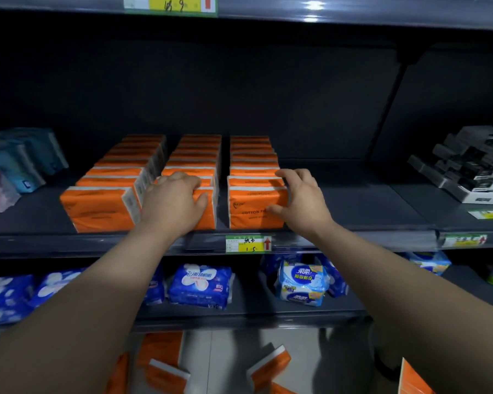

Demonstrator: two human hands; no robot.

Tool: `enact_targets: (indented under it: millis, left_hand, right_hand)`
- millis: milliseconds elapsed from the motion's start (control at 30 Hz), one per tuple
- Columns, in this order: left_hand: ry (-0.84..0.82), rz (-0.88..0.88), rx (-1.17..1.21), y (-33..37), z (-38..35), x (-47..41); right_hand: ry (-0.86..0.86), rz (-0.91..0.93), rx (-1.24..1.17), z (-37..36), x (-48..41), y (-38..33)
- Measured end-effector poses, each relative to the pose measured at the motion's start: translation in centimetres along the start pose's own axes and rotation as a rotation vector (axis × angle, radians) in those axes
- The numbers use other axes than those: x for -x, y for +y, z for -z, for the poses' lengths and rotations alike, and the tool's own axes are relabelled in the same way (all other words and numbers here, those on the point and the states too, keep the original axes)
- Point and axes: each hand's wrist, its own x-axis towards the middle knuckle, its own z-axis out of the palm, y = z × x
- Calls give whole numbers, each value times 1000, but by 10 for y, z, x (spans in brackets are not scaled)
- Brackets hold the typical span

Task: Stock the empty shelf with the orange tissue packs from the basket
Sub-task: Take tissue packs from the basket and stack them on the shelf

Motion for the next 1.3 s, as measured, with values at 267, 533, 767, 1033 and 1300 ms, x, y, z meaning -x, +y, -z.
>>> enact_targets:
  millis: [267, 533, 767, 1033, 1300]
  left_hand:
    - [-31, -117, 1, 50, 13, 25]
    - [-94, -257, 41, 142, 2, 72]
    - [-162, -426, 72, 236, -16, 113]
    - [-346, -589, 84, 337, -68, 161]
    - [-785, -704, 33, 373, -185, 188]
  right_hand:
    - [-25, 30, 147, 56, 41, 21]
    - [-80, -56, 253, 128, 125, 69]
    - [-158, -301, 262, 184, 220, 140]
    - [-282, -594, 283, 211, 298, 223]
    - [-350, -708, 205, 187, 315, 290]
